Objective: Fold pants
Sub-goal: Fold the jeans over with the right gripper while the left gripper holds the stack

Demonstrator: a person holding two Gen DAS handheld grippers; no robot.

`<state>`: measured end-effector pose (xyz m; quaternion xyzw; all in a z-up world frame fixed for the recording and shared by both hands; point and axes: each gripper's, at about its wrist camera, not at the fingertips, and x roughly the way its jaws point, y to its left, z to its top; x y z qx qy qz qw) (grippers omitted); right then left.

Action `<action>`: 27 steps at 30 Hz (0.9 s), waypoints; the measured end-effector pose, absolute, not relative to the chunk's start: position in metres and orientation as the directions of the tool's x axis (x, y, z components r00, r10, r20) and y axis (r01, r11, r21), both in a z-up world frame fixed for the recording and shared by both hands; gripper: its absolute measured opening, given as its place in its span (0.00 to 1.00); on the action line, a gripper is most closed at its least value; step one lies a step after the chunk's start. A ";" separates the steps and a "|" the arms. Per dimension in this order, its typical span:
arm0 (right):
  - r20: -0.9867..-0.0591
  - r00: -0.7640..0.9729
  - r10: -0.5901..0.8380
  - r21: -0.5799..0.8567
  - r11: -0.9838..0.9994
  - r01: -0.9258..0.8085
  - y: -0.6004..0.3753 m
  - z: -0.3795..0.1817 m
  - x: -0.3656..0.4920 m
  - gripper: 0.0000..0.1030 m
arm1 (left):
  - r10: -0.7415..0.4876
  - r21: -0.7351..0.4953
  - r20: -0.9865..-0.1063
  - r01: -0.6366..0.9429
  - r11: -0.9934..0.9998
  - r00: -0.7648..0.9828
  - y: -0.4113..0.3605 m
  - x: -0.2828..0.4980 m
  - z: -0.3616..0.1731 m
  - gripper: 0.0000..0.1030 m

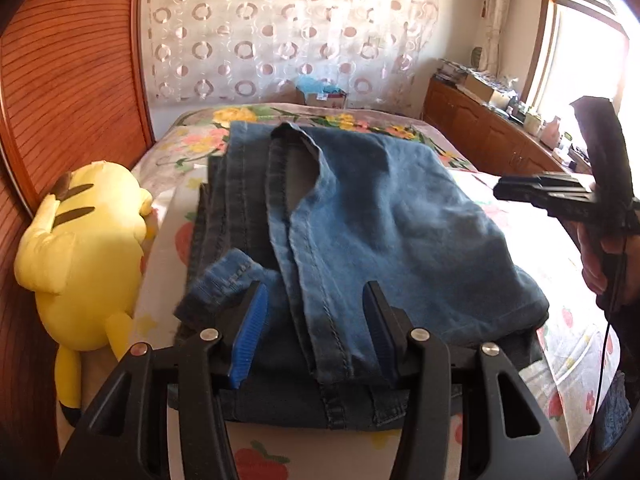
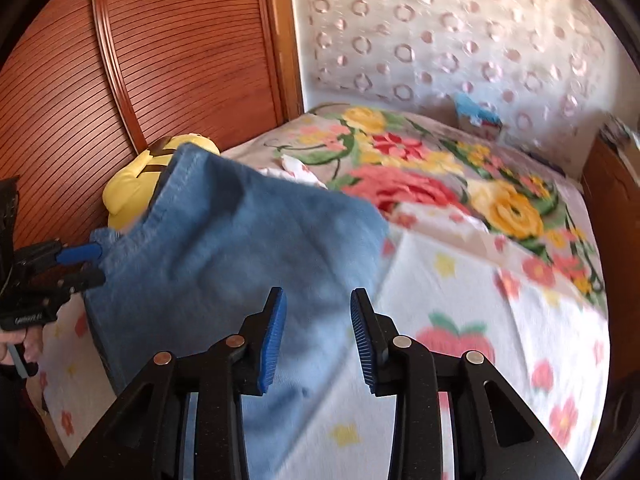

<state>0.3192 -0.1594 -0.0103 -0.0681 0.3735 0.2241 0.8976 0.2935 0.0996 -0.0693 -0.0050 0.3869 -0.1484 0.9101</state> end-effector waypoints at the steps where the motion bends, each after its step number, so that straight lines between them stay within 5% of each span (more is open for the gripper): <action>1: -0.702 0.619 0.352 0.053 0.893 -0.447 -0.163 -0.012 0.313 0.34 | -0.274 -0.123 -0.710 0.268 0.955 0.649 0.098 0.293 -0.072 0.50; 6: -0.709 0.604 0.365 0.089 0.896 -0.436 -0.173 -0.020 0.289 0.34 | -0.259 -0.090 -0.734 0.288 0.953 0.628 0.088 0.290 -0.085 0.43; 8: -0.711 0.601 0.366 0.096 0.897 -0.432 -0.178 -0.023 0.283 0.34 | -0.240 -0.071 -0.739 0.282 0.957 0.630 0.086 0.289 -0.086 0.24; 11: -0.712 0.597 0.370 0.106 0.897 -0.429 -0.183 -0.027 0.277 0.34 | -0.270 -0.089 -0.732 0.305 0.948 0.626 0.086 0.287 -0.080 0.09; 18: -0.701 0.598 0.389 0.123 0.892 -0.436 -0.195 -0.025 0.262 0.34 | -0.236 -0.097 -0.629 0.226 0.969 0.741 0.115 0.275 -0.029 0.08; 27: -0.680 0.592 0.432 0.163 0.876 -0.453 -0.186 -0.026 0.249 0.35 | -0.214 -0.115 -0.713 0.189 0.975 0.668 0.128 0.284 -0.061 0.08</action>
